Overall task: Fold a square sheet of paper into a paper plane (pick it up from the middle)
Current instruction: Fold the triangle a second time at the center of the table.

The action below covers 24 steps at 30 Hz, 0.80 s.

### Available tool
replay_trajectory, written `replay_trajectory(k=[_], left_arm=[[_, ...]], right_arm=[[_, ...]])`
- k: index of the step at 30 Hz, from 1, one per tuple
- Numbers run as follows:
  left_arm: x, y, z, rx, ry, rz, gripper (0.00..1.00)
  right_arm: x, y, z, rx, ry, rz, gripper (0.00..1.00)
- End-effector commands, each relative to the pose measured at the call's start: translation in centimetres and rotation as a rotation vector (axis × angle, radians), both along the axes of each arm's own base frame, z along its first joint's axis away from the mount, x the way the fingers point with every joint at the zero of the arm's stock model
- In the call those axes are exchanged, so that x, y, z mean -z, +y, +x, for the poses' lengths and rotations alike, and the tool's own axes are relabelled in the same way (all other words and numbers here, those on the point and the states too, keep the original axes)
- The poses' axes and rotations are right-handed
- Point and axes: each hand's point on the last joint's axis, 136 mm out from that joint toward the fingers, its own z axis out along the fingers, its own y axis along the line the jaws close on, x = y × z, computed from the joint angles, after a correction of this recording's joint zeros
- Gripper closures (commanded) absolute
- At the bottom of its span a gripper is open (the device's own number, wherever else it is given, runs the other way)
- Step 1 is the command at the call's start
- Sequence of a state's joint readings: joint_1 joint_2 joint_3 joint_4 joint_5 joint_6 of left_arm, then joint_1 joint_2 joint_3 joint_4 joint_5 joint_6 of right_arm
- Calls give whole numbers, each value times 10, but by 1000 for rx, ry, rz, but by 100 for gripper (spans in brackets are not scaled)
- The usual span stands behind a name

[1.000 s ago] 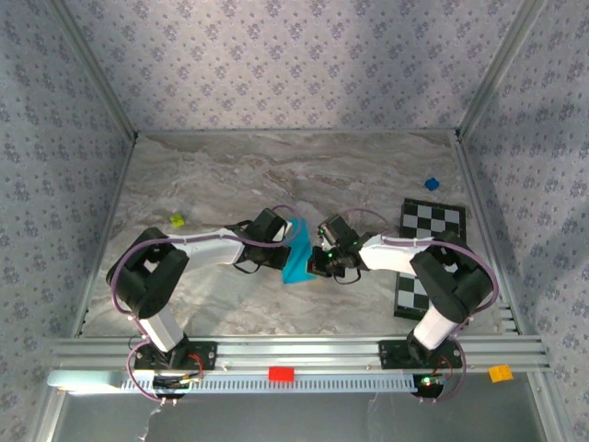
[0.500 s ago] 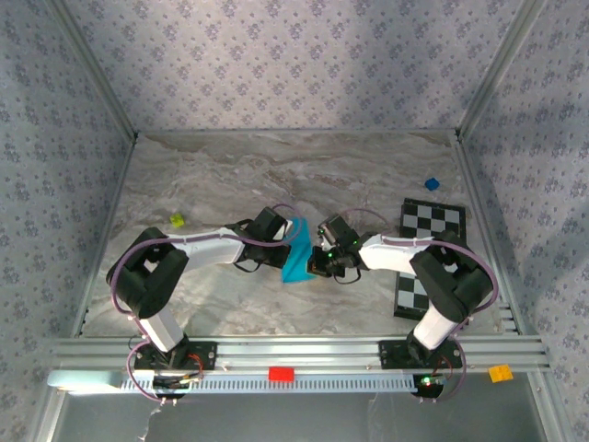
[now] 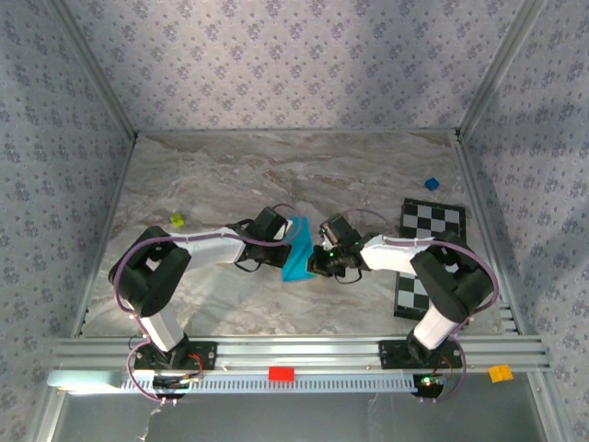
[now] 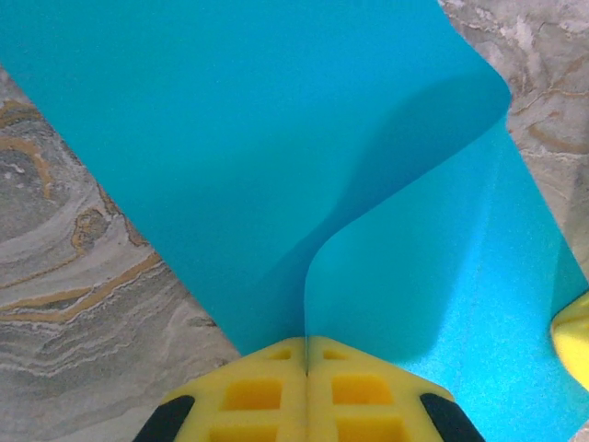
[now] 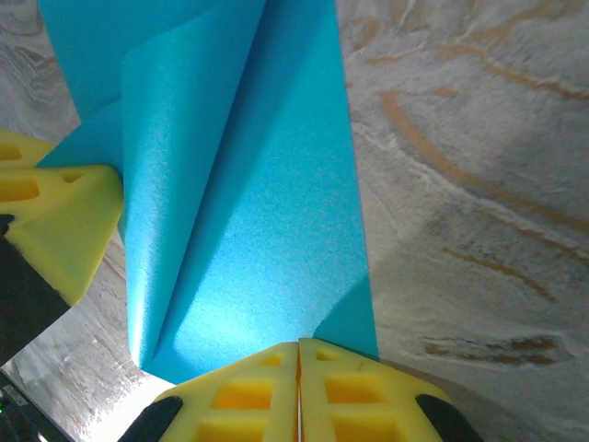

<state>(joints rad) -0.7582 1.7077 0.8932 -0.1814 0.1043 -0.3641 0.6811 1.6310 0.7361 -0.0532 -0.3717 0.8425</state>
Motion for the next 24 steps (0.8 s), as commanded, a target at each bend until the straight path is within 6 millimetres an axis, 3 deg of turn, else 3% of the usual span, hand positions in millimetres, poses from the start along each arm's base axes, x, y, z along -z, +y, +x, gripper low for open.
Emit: replay_trajectory(k=[1, 5, 13, 19, 24], left_arm=[[10, 6, -4, 4, 27, 23, 100], [10, 6, -6, 2, 35, 17, 100], [11, 7, -6, -3, 35, 17, 100], [12, 8, -7, -3, 35, 20, 100], [13, 7, -7, 0, 38, 20, 100]], right_arm=[[-25, 5, 16, 55, -68, 88, 92], [-46, 27, 28, 74, -93, 227, 99], [-40, 49, 39, 108, -63, 314, 100], [-36, 54, 43, 106, -53, 316, 100], [-13, 45, 41, 127, -17, 262, 100]])
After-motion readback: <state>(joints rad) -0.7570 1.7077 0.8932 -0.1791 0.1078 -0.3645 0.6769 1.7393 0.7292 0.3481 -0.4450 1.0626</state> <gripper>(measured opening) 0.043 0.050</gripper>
